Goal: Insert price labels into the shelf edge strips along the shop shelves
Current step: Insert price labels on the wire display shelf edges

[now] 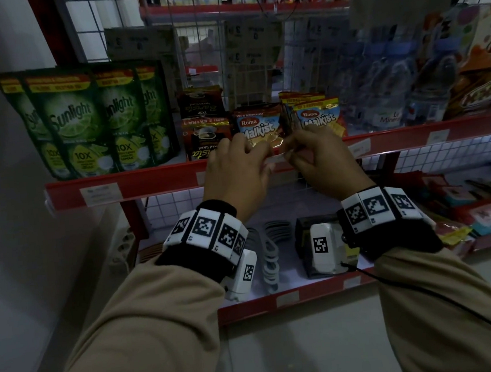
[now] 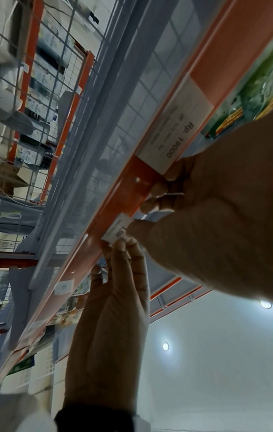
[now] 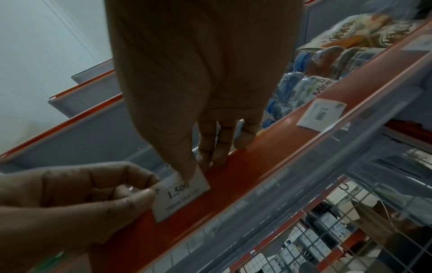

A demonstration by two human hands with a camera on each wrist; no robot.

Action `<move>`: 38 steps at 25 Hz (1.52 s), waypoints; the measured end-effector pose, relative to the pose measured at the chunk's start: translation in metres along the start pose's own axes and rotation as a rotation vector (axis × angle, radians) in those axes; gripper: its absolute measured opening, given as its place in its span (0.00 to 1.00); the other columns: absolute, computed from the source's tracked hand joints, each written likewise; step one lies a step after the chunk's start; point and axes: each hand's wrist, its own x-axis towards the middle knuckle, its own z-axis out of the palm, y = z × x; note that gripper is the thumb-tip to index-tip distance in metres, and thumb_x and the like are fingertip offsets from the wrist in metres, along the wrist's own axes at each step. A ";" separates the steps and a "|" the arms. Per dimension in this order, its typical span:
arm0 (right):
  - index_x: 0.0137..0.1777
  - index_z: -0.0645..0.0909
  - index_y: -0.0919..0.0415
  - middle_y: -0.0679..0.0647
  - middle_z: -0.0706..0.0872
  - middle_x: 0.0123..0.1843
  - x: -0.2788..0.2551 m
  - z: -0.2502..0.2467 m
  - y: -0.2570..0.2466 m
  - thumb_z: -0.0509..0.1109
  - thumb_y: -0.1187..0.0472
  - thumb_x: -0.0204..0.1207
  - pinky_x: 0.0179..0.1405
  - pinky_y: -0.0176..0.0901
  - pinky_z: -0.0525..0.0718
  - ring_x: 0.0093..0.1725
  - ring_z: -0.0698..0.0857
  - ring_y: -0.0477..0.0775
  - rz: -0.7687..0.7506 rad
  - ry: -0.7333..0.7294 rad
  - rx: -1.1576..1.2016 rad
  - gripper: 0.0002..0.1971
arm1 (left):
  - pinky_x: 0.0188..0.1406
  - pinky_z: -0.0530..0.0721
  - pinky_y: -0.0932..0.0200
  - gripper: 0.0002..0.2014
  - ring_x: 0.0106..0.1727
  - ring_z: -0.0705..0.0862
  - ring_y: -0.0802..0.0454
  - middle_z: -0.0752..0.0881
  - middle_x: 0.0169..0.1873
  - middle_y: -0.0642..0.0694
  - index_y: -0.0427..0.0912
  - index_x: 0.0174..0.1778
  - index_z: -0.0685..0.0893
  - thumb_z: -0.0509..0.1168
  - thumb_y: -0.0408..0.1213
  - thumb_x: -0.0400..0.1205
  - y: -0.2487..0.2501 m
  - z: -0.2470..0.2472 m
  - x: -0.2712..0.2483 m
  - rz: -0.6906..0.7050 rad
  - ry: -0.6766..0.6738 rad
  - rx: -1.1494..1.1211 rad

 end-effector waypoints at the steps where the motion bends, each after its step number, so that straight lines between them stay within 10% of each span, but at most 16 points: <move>1: 0.54 0.83 0.58 0.53 0.80 0.50 -0.001 0.000 0.000 0.70 0.62 0.76 0.55 0.47 0.75 0.57 0.77 0.60 -0.005 0.003 -0.009 0.08 | 0.48 0.64 0.55 0.13 0.54 0.71 0.45 0.73 0.50 0.46 0.50 0.61 0.79 0.60 0.48 0.84 0.000 0.001 0.001 -0.002 -0.005 0.014; 26: 0.54 0.81 0.61 0.58 0.82 0.54 -0.014 0.008 0.005 0.70 0.65 0.71 0.53 0.52 0.72 0.56 0.75 0.63 -0.091 0.148 -0.150 0.11 | 0.55 0.58 0.48 0.10 0.57 0.74 0.46 0.79 0.54 0.49 0.50 0.57 0.79 0.60 0.37 0.82 -0.001 -0.001 -0.007 -0.015 0.117 0.184; 31: 0.54 0.83 0.63 0.62 0.79 0.54 -0.031 0.019 0.010 0.70 0.64 0.71 0.55 0.47 0.74 0.58 0.76 0.62 -0.113 0.259 -0.113 0.11 | 0.64 0.63 0.47 0.24 0.70 0.69 0.43 0.73 0.69 0.44 0.45 0.74 0.72 0.61 0.42 0.81 0.004 0.013 -0.038 0.018 0.097 0.140; 38: 0.48 0.81 0.65 0.61 0.81 0.44 -0.107 0.083 0.043 0.70 0.68 0.72 0.43 0.49 0.75 0.46 0.79 0.64 -0.037 0.024 -0.024 0.06 | 0.64 0.66 0.45 0.22 0.71 0.71 0.42 0.74 0.72 0.44 0.46 0.70 0.76 0.62 0.39 0.78 0.011 0.073 -0.116 0.011 -0.060 0.021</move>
